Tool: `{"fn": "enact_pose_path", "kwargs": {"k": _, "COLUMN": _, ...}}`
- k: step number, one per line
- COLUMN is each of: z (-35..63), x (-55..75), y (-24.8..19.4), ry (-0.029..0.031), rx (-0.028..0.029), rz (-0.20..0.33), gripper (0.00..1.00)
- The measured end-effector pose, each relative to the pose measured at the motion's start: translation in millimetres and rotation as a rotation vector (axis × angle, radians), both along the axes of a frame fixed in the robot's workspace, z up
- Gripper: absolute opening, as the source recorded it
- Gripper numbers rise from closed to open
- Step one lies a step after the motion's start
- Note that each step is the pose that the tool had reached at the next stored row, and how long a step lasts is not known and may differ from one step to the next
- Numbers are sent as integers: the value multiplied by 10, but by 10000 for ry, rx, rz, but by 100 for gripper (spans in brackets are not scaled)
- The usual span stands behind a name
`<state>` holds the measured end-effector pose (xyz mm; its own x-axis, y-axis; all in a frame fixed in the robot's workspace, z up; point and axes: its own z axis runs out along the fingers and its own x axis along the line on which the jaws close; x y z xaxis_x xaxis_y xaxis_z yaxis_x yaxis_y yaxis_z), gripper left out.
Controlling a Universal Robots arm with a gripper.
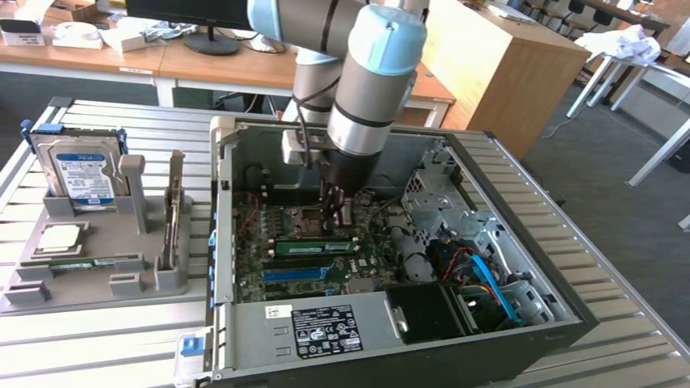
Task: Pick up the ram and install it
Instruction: 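Press down the ram until it locks into place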
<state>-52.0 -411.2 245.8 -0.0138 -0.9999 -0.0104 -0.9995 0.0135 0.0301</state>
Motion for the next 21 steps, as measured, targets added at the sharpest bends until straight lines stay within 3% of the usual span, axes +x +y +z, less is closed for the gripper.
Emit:
{"fn": "enact_pose_path", "kwargs": {"k": 12, "z": -6, "x": -356, "y": 0, "ry": 0, "rx": 1, "rz": 0, "gripper": 10}}
{"fn": "enact_pose_path", "kwargs": {"k": 21, "z": -20, "x": -363, "y": 0, "ry": 0, "rx": 1, "rz": 0, "gripper": 10}}
